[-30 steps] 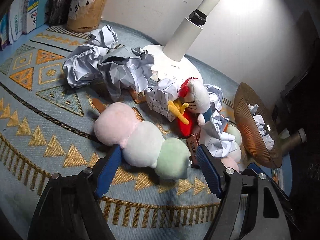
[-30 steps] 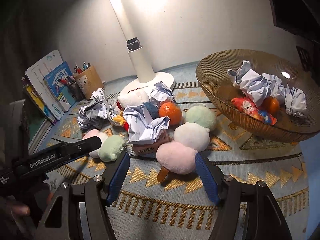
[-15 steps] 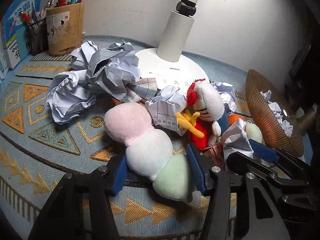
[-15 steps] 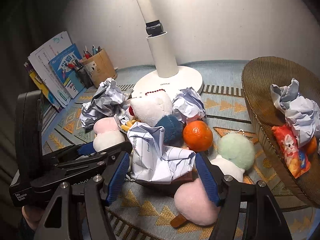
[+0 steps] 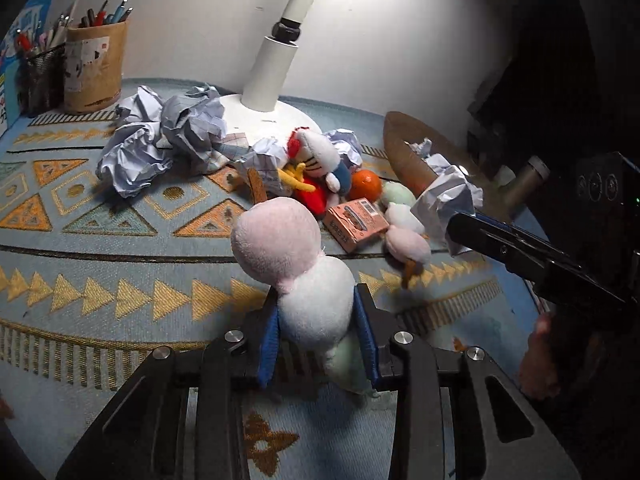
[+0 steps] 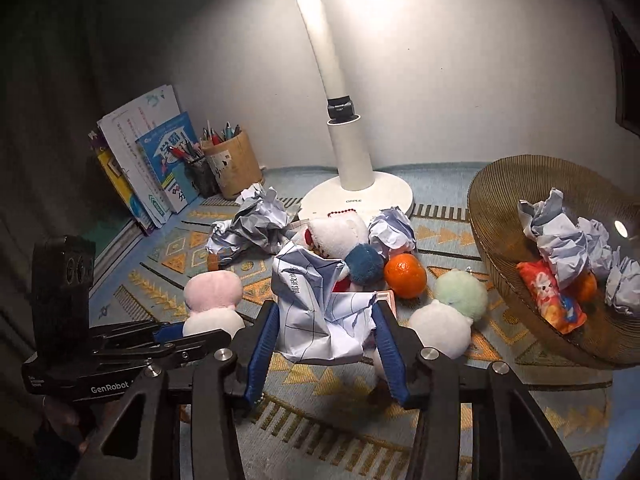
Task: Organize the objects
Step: 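Grasp pink-white-green plush with left gripper while right gripper grasps paper ball, then lift plush and paper ball away from the pile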
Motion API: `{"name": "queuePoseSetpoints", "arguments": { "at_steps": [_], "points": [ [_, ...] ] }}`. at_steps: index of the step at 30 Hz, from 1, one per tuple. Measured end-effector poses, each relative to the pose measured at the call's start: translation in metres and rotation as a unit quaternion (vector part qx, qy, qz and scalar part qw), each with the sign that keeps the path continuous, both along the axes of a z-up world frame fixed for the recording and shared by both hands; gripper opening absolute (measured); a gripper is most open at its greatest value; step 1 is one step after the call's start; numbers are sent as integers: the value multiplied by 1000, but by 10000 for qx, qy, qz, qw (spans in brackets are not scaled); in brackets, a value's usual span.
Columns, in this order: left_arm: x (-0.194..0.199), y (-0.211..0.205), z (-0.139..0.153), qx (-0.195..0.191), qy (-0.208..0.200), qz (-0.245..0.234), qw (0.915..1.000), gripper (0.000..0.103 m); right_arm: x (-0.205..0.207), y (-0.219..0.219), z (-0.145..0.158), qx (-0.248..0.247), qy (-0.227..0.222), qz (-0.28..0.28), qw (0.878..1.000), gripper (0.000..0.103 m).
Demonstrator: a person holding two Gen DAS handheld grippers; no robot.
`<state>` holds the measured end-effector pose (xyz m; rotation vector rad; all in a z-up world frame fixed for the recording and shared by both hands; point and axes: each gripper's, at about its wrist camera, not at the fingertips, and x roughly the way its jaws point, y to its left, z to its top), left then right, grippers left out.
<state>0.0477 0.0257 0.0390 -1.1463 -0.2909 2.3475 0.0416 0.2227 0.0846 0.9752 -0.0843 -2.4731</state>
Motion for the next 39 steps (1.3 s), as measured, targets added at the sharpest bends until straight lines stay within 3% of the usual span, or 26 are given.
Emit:
{"name": "queuePoseSetpoints", "arguments": {
  "at_steps": [3,7,9,11,15,19,23,26,34,35,36,39],
  "points": [
    [1,8,-7,-233,-176,-388,9988,37,20,9,-10,149,-145,14,9998,48],
    [-6,12,-17,-767,-382,-66,9963,44,25,16,-34,326,-413,-198,9984,48],
    [-5,9,-17,-930,-467,200,9944,64,25,17,-41,449,-454,-294,9975,51],
    [4,5,-12,-1159,-293,493,9916,71,25,20,-47,495,-491,-304,9971,53],
    [23,0,-3,-1015,-236,641,9925,71,27,24,-53,365,-554,-311,9973,65],
    [35,17,1,-979,-68,737,9924,78,30,30,-54,210,-683,-321,9969,66],
    [31,40,-13,-1312,-182,970,9864,75,36,37,-57,105,-881,-347,9955,67],
    [30,50,-23,-1602,-177,999,9819,56,37,38,-61,-42,-1065,-264,9940,67],
    [32,46,-22,-1397,23,1083,9843,49,25,12,-65,223,-1071,-260,9937,72],
    [32,45,-20,-1386,83,1085,9844,48,24,8,-65,345,-1028,-303,9936,67],
    [33,45,-17,-1358,173,1069,9848,48,23,6,-64,410,-978,-302,9939,51],
    [36,43,-8,-1266,427,998,9860,48,28,11,-52,336,-630,-408,9966,46]
  ]
}}
